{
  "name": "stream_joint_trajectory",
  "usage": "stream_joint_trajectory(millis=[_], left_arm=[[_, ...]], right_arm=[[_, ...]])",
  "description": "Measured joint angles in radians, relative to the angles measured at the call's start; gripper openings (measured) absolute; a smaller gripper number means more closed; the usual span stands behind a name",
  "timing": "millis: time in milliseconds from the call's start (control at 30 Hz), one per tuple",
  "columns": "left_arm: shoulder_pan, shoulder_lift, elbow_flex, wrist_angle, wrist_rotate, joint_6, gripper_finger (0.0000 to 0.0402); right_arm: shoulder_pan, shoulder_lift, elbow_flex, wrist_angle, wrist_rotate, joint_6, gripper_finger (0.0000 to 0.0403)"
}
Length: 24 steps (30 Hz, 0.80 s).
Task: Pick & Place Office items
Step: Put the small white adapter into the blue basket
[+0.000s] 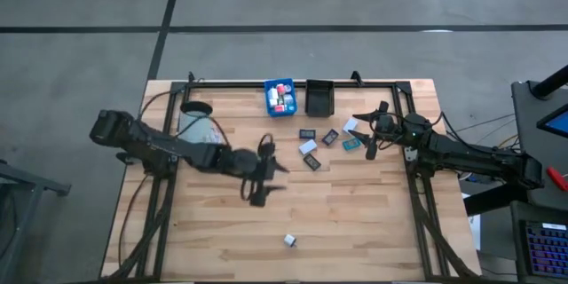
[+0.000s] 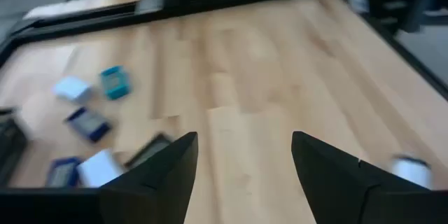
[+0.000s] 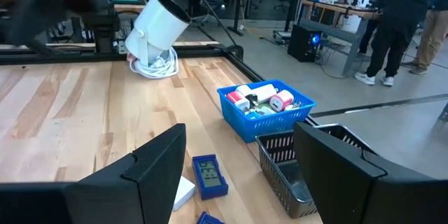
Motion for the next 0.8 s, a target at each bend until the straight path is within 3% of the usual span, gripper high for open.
stream_joint_trajectory(millis=[167, 400, 800], left_arm=[[-0.099, 0.0, -0.114, 0.166, 0.051, 0.113, 0.0237], [-0.162, 0.001, -0.272, 0.515, 0.078, 0.068, 0.0236], [-0.201, 0.126, -0.248, 0.547, 0.05, 0.083, 0.0236]], right_arm=[[0.0, 0.0, 0.0, 0.0, 0.0, 0.0, 0.0256], [0.0, 0.0, 0.0, 0.0, 0.0, 0.0, 0.0256], [0.0, 0.0, 0.0, 0.0, 0.0, 0.0, 0.0256]])
